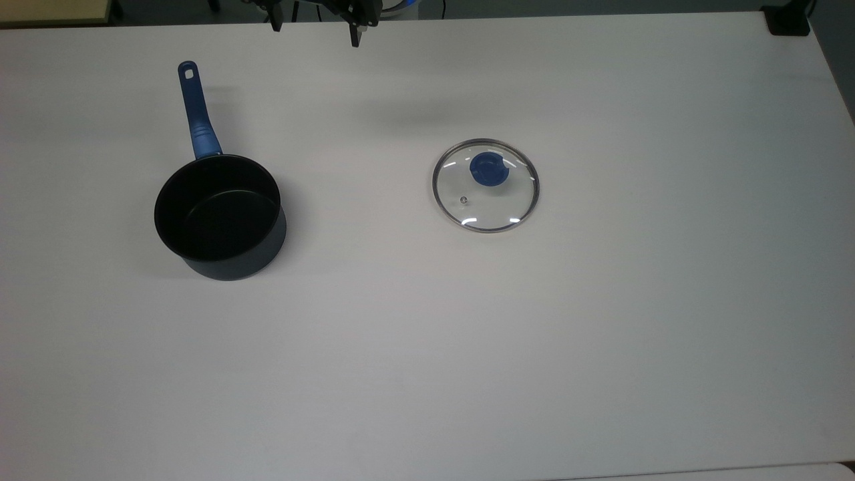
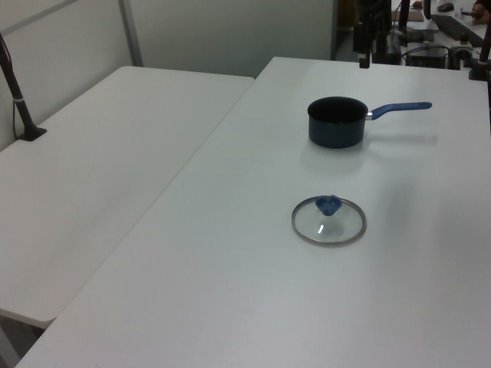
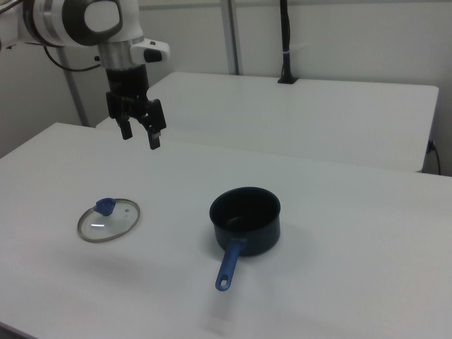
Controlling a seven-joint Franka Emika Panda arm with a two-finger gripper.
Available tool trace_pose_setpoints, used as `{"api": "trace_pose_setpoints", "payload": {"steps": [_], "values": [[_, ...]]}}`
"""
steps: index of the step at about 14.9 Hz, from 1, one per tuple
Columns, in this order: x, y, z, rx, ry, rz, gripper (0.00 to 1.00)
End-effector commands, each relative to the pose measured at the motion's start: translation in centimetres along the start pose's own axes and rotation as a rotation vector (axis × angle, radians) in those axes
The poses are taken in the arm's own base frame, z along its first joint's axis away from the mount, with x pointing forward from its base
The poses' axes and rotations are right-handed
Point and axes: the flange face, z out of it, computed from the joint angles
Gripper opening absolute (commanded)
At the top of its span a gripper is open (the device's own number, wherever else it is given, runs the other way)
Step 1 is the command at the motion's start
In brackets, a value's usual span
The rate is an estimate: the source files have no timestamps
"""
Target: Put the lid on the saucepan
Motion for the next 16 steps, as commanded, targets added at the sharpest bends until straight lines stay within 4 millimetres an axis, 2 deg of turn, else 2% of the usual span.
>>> {"api": "trace_pose_setpoints", "payload": {"steps": [1, 3, 5, 16], "values": [[-0.9, 1.8, -1.6, -0.017, -0.013, 0.023, 1.00], [-0.9, 2.7, -1.8, -0.011, -0.018, 0.031, 1.00], [-0.8, 3.3, -2.8, -0.005, 0.003, 0.039, 1.00], [0.2, 2.3, -1.5, -0.007, -0.010, 0.026, 1.00]]}}
